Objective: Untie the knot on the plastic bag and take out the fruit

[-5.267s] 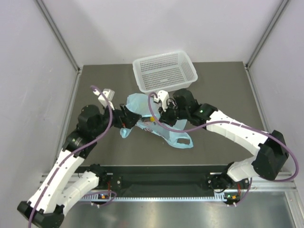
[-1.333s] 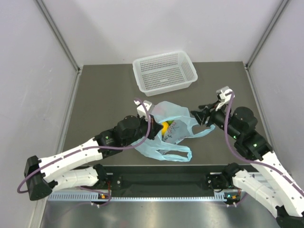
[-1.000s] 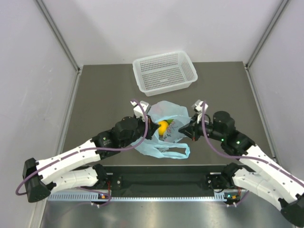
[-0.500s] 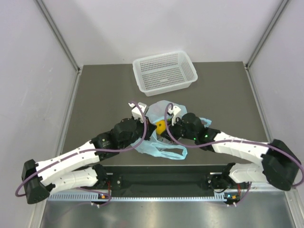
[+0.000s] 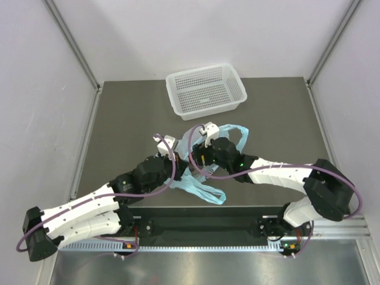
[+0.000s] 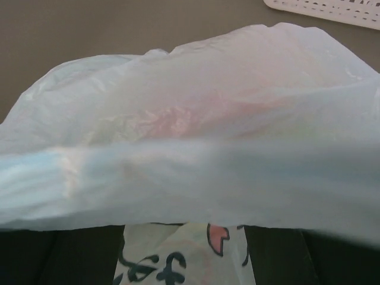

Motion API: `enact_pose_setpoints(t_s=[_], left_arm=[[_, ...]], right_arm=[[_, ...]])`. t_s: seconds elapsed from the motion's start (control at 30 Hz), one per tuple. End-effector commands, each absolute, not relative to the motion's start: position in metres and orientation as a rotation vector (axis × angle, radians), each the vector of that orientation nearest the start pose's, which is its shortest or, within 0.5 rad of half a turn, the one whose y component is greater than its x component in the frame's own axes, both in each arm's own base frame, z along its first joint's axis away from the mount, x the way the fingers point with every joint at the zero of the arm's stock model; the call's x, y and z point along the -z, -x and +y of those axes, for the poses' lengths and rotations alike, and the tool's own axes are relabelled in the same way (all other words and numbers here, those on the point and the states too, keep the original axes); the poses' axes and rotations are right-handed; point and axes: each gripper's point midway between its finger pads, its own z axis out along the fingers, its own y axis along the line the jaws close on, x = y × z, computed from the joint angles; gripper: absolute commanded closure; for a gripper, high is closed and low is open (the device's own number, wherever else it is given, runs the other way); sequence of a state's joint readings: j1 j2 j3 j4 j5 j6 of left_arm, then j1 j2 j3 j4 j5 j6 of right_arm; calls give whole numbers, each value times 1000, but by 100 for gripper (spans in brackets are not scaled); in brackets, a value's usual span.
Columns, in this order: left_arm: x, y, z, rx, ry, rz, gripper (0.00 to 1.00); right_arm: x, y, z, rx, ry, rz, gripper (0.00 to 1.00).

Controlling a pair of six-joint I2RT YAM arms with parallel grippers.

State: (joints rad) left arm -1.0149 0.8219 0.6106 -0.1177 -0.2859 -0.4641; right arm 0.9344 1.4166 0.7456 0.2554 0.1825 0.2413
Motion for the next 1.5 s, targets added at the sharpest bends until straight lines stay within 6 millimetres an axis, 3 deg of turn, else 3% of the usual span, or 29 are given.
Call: enact_pose_setpoints(t_s=[0.0, 0.17, 0.43, 0.7, 0.97, 1.2, 1.3, 1.43, 1.47], left_arm=[[-211, -196, -252, 783, -287, 1859, 100], [-204, -194, -253, 798, -288, 1864, 100], [-196, -193, -245, 785, -267, 1867, 100], [-196, -194, -231, 759, -219, 1847, 100], [-192, -194, -227, 755, -198, 1849, 100], [-184, -193, -228, 759, -198, 1859, 100], [-183, -193, -228, 760, -195, 1863, 100], [-180, -194, -226, 749, -193, 1867, 100], [-179, -194, -226, 748, -191, 1867, 100]], right_arm=[[-150, -283, 340, -556, 544, 1868, 28], [-138, -297, 344, -489, 525, 1886, 28], [-104, -310, 330, -276, 524, 2017, 23], [-60, -292, 304, -171, 556, 2173, 21], [-34, -272, 277, -109, 520, 2283, 22], [-26, -260, 271, -160, 511, 2310, 35], [-29, -256, 270, -182, 508, 2320, 46], [-50, -250, 271, -258, 490, 2288, 62], [-65, -250, 272, -299, 472, 2256, 65]])
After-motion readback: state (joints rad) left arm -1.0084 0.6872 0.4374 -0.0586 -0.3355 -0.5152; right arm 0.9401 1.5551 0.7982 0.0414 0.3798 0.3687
